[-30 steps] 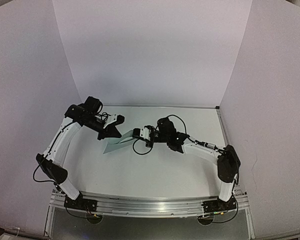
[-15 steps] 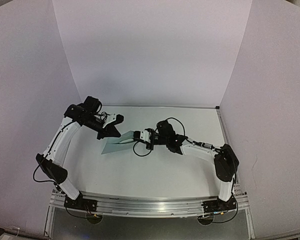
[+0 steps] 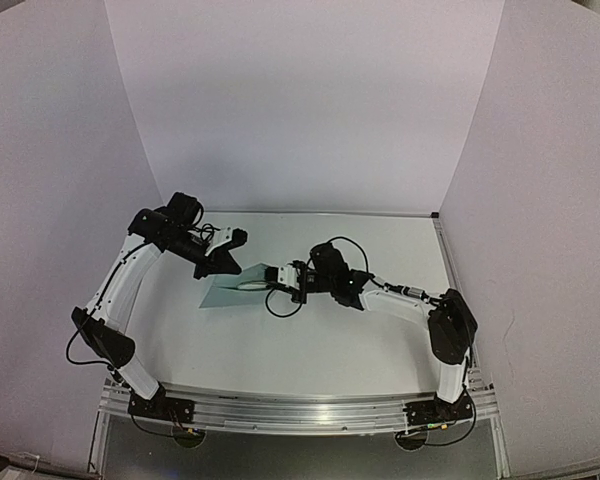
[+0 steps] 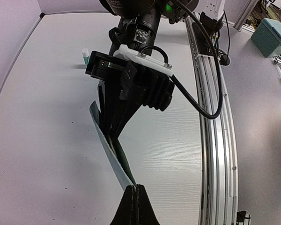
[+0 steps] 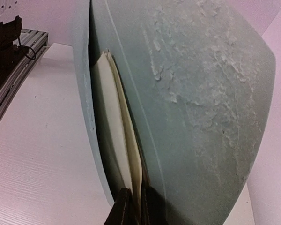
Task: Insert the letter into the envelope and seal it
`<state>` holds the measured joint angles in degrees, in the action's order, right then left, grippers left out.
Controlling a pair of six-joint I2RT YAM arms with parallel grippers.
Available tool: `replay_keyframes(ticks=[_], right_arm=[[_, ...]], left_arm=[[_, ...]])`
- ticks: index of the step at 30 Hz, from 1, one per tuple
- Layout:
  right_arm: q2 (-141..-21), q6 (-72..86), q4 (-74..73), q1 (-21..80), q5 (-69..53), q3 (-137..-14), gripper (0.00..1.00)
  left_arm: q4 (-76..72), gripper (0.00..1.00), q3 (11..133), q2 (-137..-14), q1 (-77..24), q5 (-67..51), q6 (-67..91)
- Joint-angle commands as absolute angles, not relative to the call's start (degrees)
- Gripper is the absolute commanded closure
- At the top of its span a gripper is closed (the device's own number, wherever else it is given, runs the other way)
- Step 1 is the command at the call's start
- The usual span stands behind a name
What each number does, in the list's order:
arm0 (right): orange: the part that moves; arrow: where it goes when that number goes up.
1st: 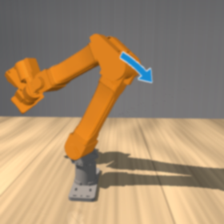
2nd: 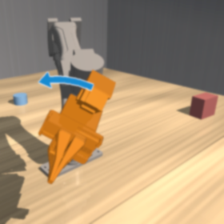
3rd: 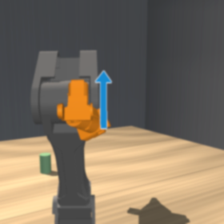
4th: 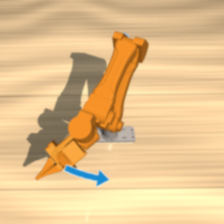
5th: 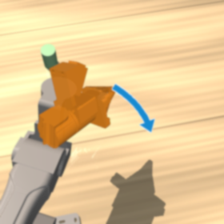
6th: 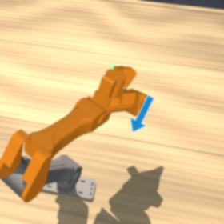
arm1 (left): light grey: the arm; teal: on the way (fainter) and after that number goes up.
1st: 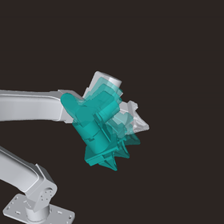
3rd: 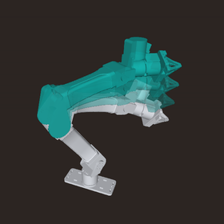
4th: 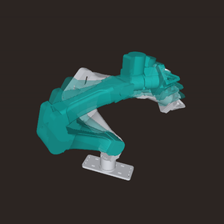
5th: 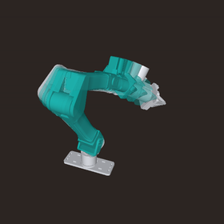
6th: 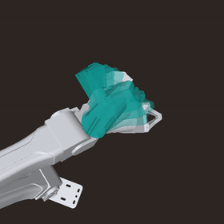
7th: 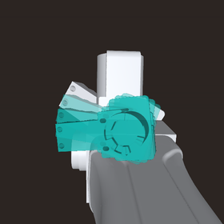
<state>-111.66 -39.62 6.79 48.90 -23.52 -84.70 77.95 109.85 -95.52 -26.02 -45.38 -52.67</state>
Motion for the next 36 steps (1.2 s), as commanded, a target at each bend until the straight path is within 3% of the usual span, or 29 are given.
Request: replay_keyframes(ticks=[1,6,15,18,26,33,36], right_arm=[[-109.9,-32.9,5.1,49.2,-24.9,-89.5,0.83],[-105.5,-25.6,5.4,49.1,-25.7,-90.9,0.63],[-97.6,-12.5,5.0,46.8,-33.0,-86.3,0.4],[-94.7,-6.5,4.9,44.8,-31.6,-83.1,0.1],[-95.2,-2.8,4.8,41.8,-32.7,-73.0,0.06],[-101.2,-2.5,6.1,41.8,-32.7,-75.3,0.05],[-103.3,-1.9,7.1,41.8,-37.1,-76.3,0.11]], left_arm=[[75.1,1.0,108.9,-92.4,-25.7,-46.4,-53.5],[73.0,1.0,106.9,-91.9,-24.9,-45.7,-52.5],[69.9,1.0,105.1,-91.4,-24.4,-43.6,-50.0],[69.8,1.0,104.8,-91.1,-24.3,-44.1,-49.7],[72.4,1.0,105.4,-91.0,-24.3,-47.7,-50.1],[73.7,1.0,104.6,-90.9,-24.3,-49.6,-50.3],[72.9,1.0,104.6,-90.9,-24.3,-49.9,-49.0]])
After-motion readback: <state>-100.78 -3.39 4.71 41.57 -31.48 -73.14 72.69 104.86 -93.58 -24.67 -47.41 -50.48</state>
